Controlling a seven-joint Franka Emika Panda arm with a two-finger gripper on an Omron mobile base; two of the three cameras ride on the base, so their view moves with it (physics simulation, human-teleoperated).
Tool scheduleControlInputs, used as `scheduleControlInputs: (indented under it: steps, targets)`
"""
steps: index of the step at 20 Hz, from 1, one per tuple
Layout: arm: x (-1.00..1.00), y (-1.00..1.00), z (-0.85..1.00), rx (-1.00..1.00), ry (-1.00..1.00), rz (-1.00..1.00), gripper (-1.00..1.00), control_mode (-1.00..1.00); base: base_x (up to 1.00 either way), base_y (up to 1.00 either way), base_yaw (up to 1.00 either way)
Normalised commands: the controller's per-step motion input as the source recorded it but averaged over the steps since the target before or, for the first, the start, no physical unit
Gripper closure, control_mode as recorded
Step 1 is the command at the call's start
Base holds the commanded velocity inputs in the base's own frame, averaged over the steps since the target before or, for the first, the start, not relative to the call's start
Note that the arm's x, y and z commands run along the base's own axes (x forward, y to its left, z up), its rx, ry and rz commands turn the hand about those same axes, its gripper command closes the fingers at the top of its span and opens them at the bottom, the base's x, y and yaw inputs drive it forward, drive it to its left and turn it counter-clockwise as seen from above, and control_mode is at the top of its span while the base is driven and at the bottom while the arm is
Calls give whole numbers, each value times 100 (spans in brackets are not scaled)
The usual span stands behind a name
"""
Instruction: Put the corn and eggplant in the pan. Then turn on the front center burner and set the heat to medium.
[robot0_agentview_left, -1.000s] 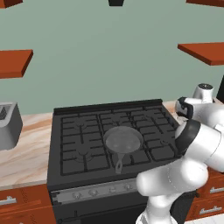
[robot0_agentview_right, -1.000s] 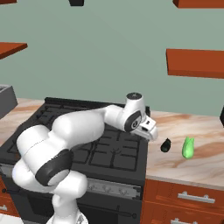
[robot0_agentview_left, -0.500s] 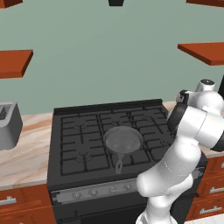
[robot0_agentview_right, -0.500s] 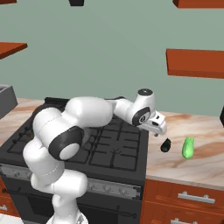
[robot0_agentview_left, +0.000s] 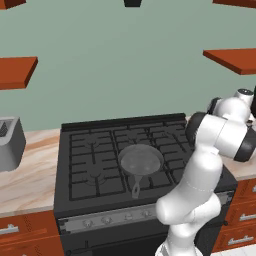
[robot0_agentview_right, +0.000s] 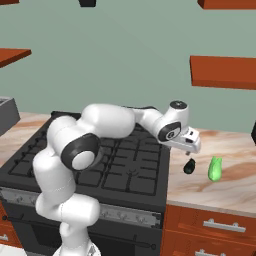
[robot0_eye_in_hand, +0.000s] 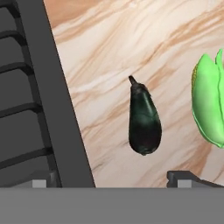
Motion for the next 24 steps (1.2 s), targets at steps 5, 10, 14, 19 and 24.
scheduleControlInputs:
  steps: [5,10,14,19,24]
  targets:
    - [0,-30,-4,0,0,3,-100,-100,0,0,0]
    - [0,-34,-18,0,0,2,-100,-100,0,0,0]
    - [0,-14,-19,0,0,3,-100,-100,0,0,0]
    - [0,-2,-20,0,0,4,-100,-100,0,0,0]
    - [0,0,-26,0,0,7,-100,-100,0,0,0]
